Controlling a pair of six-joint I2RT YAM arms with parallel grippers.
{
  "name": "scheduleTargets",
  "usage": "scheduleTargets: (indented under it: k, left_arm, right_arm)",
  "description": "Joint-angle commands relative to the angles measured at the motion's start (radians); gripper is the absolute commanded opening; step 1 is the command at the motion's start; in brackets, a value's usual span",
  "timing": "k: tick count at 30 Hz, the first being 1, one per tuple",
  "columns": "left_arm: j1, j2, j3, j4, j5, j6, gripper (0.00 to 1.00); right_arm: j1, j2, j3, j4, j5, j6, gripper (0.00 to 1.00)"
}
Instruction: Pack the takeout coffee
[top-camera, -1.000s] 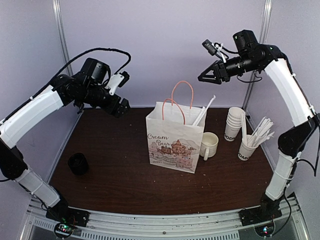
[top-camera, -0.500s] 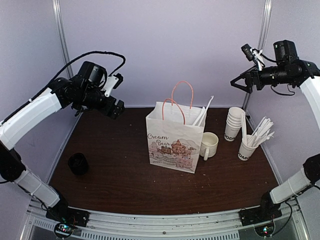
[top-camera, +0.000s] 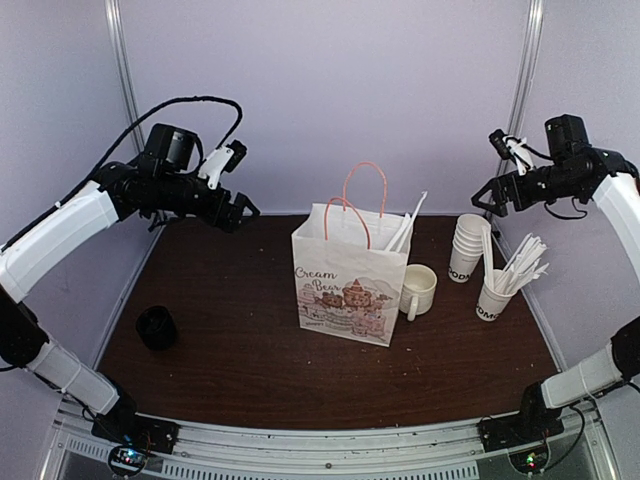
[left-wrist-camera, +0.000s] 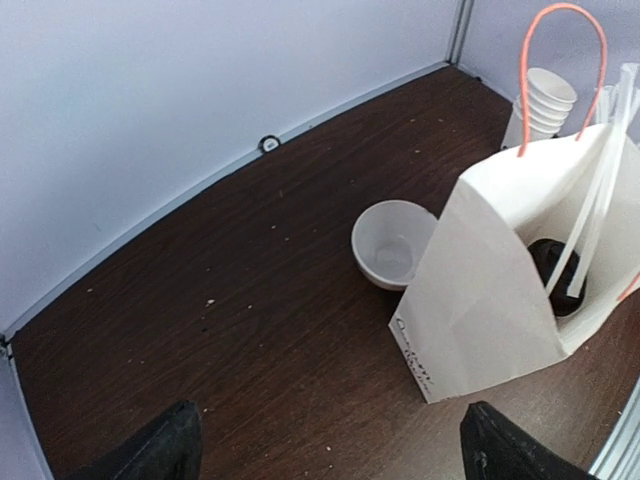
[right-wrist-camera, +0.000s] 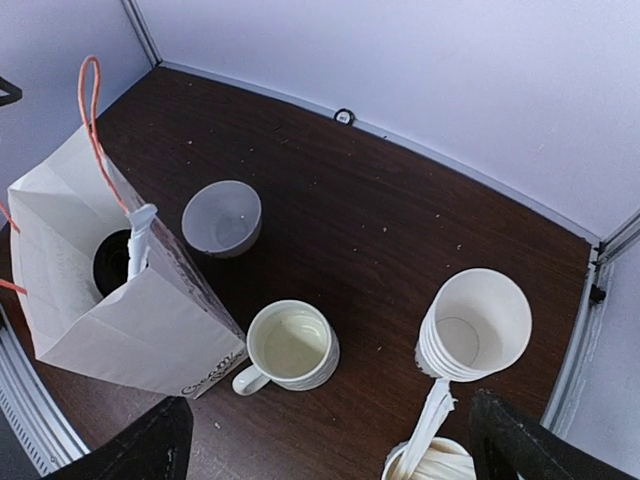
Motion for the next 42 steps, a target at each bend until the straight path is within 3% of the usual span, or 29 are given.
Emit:
scheduleTargets:
  k: [1, 4, 13, 20, 21, 24, 27, 37, 42]
  left_arm:
    - [0.003, -0.007, 0.008, 0.103, 0.173, 0.016, 0.93]
    - [0.003, 0.005, 0.022, 0.098, 0.19, 0.013, 0.92]
    - [0.003, -0.028, -0.003, 0.098, 0.174, -0.014, 0.92]
    - [0.003, -0.047, -0.037, 0.097, 0.156, -0.02, 0.91]
    - [0.003, -0.045, -0.038, 0.097, 0.155, -0.019, 0.91]
    - [0.003, -0.036, -0.038, 0.096, 0.157, -0.017, 0.91]
    - [0.003, -0.028, -0.04, 0.095, 0.153, -0.017, 0.91]
    - [0.003, -0.021, -0.032, 0.084, 0.139, -0.002, 0.91]
    - [0.003, -0.019, -0.028, 0.082, 0.136, -0.001, 0.91]
  right_arm:
    - [-0.004, -0.031, -0.066, 0.006, -0.182, -0.052, 0.97]
    - [0.009, -0.011, -0.095, 0.071, -0.322, 0.003, 0.85]
    - [0.15, 0.21, 0.086, 0.059, -0.347, 0.027, 0.75]
    - [0.195, 0.316, 0.183, 0.051, -0.354, 0.037, 0.51]
    - [0.196, 0.32, 0.182, 0.062, -0.361, 0.047, 0.45]
    - [0.199, 0.334, 0.192, 0.066, -0.38, 0.059, 0.13]
    - [0.204, 0.334, 0.204, 0.048, -0.395, 0.06, 0.0]
    - [0.256, 0.246, 0.357, -0.056, -0.345, 0.011, 0.0]
    - [0.364, 0.283, 0.436, -0.087, -0.242, -0.027, 0.0]
